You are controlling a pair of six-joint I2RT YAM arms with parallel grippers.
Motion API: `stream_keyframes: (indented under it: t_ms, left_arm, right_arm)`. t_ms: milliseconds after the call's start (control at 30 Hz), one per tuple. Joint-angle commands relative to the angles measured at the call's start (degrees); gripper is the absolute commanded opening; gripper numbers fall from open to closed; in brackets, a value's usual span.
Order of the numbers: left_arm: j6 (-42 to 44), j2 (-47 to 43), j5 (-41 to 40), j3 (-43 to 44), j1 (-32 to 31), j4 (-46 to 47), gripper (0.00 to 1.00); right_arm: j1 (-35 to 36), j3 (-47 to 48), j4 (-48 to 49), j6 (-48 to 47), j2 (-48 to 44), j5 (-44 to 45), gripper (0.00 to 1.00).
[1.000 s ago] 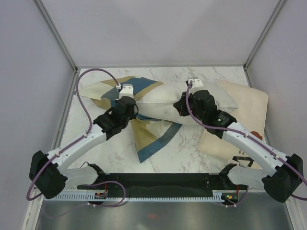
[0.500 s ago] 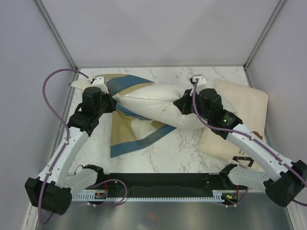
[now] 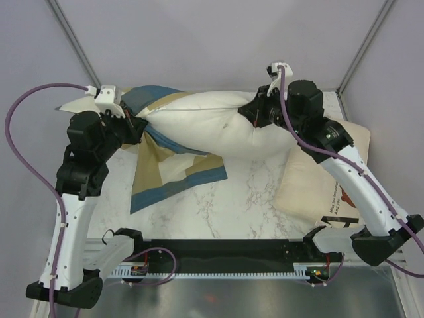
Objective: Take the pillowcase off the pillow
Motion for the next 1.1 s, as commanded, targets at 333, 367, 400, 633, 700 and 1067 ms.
stream_keyframes:
  t_ms: [333,367,400,633,700,1067]
  left_arm:
    - [5.10,2.50,6.68,5.31,3.67,-7.09,0.02]
    - [4.74,3.55,7.73,5.85,3.67,-7.79,0.02]
    - [4.39,6.52,9.83,5.94,3.67,-8.15,0.02]
    - [3.86,24.27,9.24,6.99,3.67,-7.54,0.02]
    - [3.86,27.19,7.58,8.74,3.67,-7.19,0.02]
    - [-1.66,14.04,1.15,-3.80,-1.86,1.59,1.00]
  right_arm:
    - [-4.30,7.53,-7.65,-3.54,1.61,-13.08,0.00]
    - [-4.30,7.44,-7.57,-3.54,1.78,-13.97,0.00]
    - [-4.30,7.70,-7.74,-3.80,2.48,-14.58,0.00]
    - [-10.10,15.33,-7.48,-1.69,23.97,-26.89,0.00]
    - [-10.54,17.53,-7.39,-1.34,29.00,-25.93,0.00]
    - [-10.63,22.38,4.90,8.75,43.97,-17.49,0.00]
